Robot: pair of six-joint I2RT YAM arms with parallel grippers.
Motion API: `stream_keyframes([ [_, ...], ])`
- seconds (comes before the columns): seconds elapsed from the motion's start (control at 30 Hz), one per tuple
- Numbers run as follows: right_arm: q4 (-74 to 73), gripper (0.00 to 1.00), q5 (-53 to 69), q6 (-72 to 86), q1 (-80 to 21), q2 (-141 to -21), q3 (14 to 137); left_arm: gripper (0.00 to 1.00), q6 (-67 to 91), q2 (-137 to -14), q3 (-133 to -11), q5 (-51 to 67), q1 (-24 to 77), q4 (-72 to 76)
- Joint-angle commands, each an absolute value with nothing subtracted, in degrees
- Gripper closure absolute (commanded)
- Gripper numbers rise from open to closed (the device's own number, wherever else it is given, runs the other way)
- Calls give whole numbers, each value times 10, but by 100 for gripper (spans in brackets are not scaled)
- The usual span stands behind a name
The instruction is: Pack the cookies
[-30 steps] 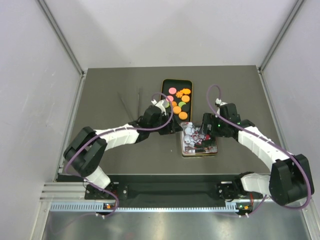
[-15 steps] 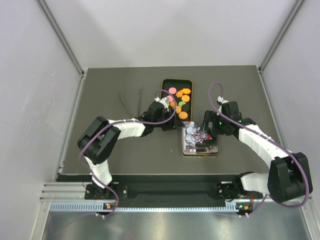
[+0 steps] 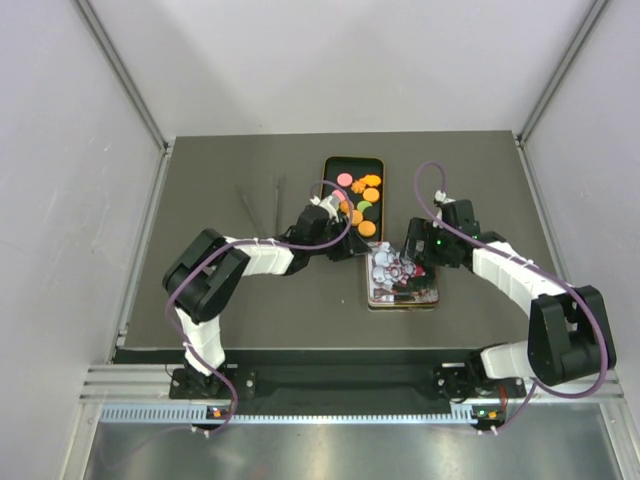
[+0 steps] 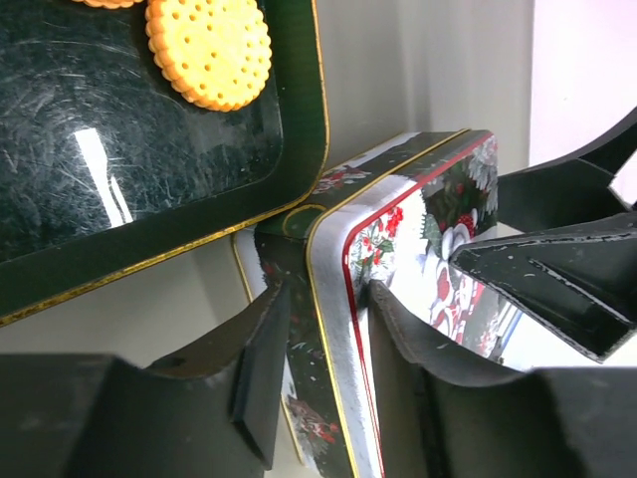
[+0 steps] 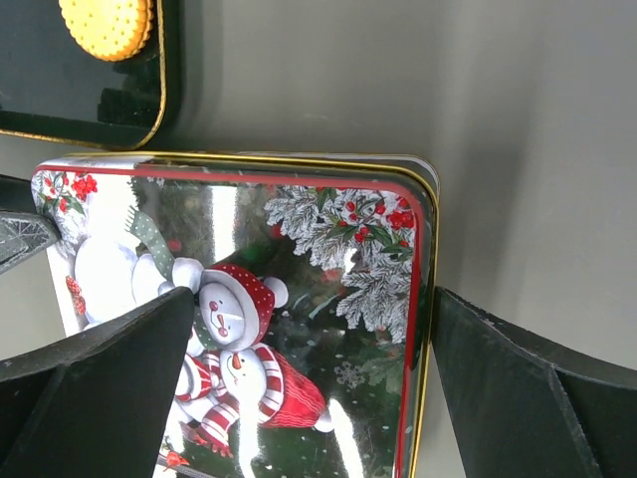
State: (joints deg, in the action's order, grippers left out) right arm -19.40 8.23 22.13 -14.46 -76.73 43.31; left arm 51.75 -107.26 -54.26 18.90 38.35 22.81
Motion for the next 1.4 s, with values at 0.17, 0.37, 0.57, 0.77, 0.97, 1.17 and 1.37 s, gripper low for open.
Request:
stream_keyframes([
  [0.17, -156, 0, 103, 229, -144, -768, 441, 63, 521, -1109, -486, 148, 387, 214],
  [0.37, -151, 3, 102, 237, -144, -766, 421, 65, 520, -1104, -472, 144, 413, 218],
  [0.57, -163, 3, 88, 240, -107, -733, 404, 65, 528, -1107, -470, 140, 444, 221],
  [0.77, -193, 3, 108, 237, -77, -696, 434, 65, 535, -1093, -463, 140, 446, 224],
  [0.97, -215, 2, 92, 236, -76, -671, 475, 54, 488, -1049, -505, 137, 446, 148],
  [1.17, -227, 0, 79, 231, -74, -656, 533, 43, 407, -976, -597, 107, 432, 17],
  [1.37, -222, 0, 83, 232, -75, -621, 567, 42, 360, -859, -614, 79, 393, -61],
])
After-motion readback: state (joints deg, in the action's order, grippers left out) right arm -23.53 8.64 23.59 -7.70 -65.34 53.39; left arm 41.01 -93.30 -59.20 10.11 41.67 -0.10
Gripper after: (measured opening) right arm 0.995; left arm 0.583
